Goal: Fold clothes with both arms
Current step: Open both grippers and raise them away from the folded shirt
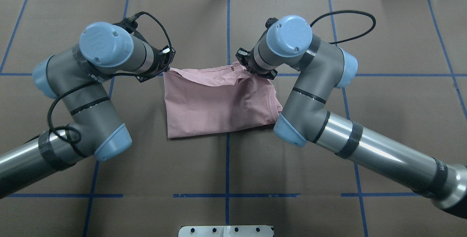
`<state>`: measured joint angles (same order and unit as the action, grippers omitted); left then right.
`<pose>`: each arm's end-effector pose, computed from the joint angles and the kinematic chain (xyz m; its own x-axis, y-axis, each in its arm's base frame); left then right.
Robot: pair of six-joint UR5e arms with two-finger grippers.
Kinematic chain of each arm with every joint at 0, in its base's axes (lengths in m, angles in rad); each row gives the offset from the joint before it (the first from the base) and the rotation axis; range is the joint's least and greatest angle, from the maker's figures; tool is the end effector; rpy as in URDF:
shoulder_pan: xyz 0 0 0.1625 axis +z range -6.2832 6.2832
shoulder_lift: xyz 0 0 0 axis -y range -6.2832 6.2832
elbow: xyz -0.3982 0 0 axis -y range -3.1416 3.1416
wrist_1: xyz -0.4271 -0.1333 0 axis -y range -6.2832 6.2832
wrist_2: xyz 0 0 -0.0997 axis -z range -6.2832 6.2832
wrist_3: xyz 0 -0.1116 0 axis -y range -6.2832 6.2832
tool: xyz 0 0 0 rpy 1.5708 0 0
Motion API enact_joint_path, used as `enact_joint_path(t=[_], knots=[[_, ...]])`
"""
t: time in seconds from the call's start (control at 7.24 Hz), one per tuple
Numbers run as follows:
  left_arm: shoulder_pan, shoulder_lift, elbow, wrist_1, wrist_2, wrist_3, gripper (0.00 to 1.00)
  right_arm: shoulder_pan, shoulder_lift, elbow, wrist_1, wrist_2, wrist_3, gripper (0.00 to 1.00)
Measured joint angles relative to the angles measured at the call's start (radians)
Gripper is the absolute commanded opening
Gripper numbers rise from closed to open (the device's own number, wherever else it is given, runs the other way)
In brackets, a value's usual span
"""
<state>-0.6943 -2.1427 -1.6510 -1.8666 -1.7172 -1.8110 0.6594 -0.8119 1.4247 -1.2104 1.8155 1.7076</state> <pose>0.4652 -0.5396 0.2216 0.3065 -0.5615 -0.7686 0.6330 0.7233 -0.2759 -0.5427 -0.5551 0.1843 0.3811 0.4628 0.8004 -0.4927 0.8342 -0.2478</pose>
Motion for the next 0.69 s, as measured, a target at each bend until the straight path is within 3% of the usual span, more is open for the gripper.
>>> enact_joint_path(t=[0.28,0.55,0.69], knots=[[-0.059,-0.017,0.094,-0.086,-0.001,0.049,1.0,0.05,0.085,-0.173,0.054,0.008,-0.039,1.0],[-0.089,-0.018,0.106,-0.098,-0.027,0.075,1.0,0.106,0.105,-0.241,0.061,0.045,-0.082,1.0],[-0.117,-0.015,0.098,-0.096,-0.083,0.107,1.0,0.146,0.104,-0.247,0.058,0.096,-0.114,1.0]])
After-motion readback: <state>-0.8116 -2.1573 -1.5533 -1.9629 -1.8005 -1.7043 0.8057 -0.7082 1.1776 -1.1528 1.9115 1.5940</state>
